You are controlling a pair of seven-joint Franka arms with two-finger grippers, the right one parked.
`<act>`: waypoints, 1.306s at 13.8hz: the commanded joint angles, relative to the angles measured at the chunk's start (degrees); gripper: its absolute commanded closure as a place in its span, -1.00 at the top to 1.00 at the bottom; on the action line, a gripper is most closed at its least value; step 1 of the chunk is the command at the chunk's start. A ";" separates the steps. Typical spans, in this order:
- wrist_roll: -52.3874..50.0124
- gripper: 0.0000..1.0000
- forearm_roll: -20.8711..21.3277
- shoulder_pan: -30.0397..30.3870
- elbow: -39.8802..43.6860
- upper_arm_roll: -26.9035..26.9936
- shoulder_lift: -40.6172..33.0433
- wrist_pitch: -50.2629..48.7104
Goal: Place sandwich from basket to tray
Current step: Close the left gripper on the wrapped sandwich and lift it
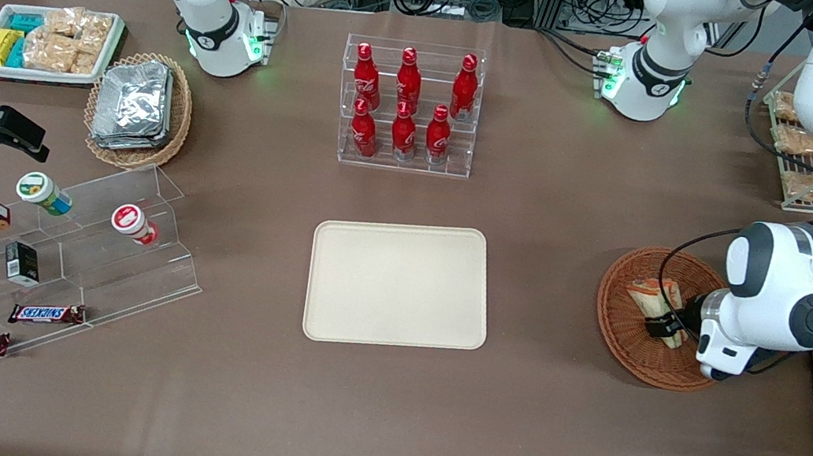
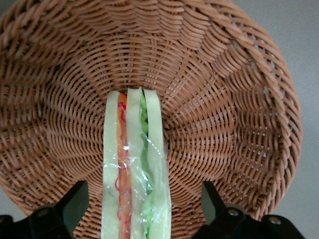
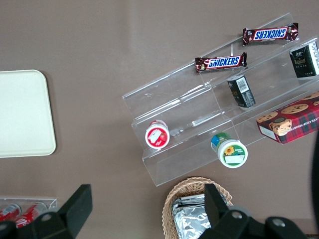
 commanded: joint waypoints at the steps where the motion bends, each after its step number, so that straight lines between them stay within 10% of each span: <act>1: -1.03 1.00 -0.38 -0.21 -3.97 -0.10 -0.35 5.20; 4: -1.03 0.87 -0.38 -0.21 -7.06 -0.10 -0.61 9.08; 10: -1.03 -0.67 -0.38 -0.21 -7.24 -0.18 -2.45 8.56; 18: 8.96 -0.95 -0.03 -0.38 3.46 -2.47 -10.63 -8.99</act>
